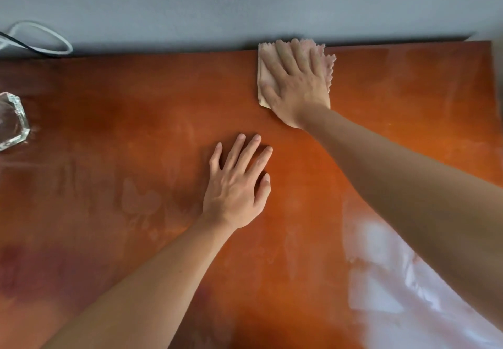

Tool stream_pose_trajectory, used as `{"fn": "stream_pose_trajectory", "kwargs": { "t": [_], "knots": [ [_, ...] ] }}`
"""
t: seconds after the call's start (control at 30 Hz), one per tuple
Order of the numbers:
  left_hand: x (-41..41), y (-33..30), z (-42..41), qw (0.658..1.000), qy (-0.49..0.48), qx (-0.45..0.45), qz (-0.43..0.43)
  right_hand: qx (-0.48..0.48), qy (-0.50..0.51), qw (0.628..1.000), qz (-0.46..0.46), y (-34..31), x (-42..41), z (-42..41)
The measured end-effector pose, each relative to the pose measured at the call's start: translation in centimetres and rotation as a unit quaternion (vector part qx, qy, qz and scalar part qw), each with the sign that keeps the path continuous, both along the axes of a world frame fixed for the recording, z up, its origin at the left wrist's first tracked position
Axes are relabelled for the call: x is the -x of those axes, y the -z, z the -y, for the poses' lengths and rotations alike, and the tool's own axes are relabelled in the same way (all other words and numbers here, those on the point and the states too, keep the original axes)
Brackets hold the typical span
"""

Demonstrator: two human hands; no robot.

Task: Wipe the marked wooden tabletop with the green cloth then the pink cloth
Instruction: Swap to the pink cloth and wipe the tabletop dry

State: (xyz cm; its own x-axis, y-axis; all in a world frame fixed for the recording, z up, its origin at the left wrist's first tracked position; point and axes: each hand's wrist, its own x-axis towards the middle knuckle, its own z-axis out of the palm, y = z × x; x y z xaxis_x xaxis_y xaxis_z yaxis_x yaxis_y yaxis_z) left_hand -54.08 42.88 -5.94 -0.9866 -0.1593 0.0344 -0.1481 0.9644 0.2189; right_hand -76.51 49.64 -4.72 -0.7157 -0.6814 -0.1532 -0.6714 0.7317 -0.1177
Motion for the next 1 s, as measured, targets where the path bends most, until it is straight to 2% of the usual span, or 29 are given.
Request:
{"fn": "stream_pose_trajectory", "kwargs": {
  "t": [0.23, 0.37, 0.43, 0.53, 0.63, 1.0],
  "knots": [
    [0.2, -0.2, 0.0, 1.0, -0.006, 0.001, 0.021, -0.021, 0.063, 0.998, -0.001, -0.3, 3.9, -8.7],
    [1.8, -1.1, -2.8, 0.995, -0.099, -0.028, -0.006, -0.019, 0.118, 0.993, 0.007, -0.4, 4.6, -13.2],
    [3.2, -1.4, -5.1, 0.994, -0.106, -0.038, -0.012, -0.024, 0.127, 0.992, 0.008, -0.3, 4.3, -14.5],
    [4.8, -1.5, -8.4, 0.997, -0.057, -0.05, 0.014, -0.027, 0.13, 0.991, 0.009, -0.4, 4.1, -14.9],
    [5.3, -0.8, -10.0, 0.997, -0.053, -0.032, 0.04, -0.03, 0.131, 0.991, 0.004, -0.2, 4.2, -14.8],
    [5.1, 0.1, -10.1, 0.998, -0.051, 0.014, 0.027, -0.003, 0.094, 0.996, -0.009, 0.2, 7.5, -14.3]
  ]
}}
